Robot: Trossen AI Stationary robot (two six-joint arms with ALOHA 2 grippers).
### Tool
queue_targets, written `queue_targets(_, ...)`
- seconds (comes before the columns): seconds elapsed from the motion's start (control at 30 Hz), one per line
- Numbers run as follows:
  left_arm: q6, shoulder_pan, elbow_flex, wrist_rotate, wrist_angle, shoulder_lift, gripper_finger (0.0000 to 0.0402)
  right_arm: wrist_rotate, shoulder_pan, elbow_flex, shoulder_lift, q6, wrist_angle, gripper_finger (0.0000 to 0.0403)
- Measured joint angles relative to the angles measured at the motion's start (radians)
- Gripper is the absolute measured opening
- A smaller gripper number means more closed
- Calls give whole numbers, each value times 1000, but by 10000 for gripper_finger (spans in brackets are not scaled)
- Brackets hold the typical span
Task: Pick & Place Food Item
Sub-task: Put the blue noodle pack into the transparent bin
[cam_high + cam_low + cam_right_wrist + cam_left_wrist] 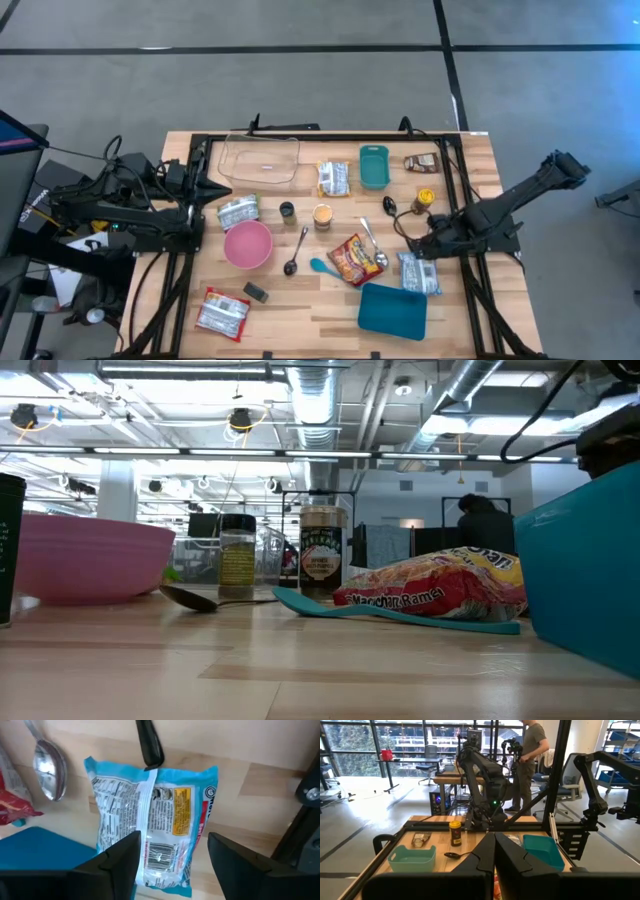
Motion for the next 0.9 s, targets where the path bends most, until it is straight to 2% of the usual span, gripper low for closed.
queue_targets(0.2,0,0,0,0,0,0,0,18,49,0,57,64,50,224)
queue_targets(0.43,0,0,0,0,0,0,0,112,127,0,93,158,91,224)
queue_targets(0.73,0,0,0,0,0,0,0,254,285,0,156,378,141,224)
queue_targets(0.9,0,0,0,0,0,0,0,269,321,0,219,389,196,224)
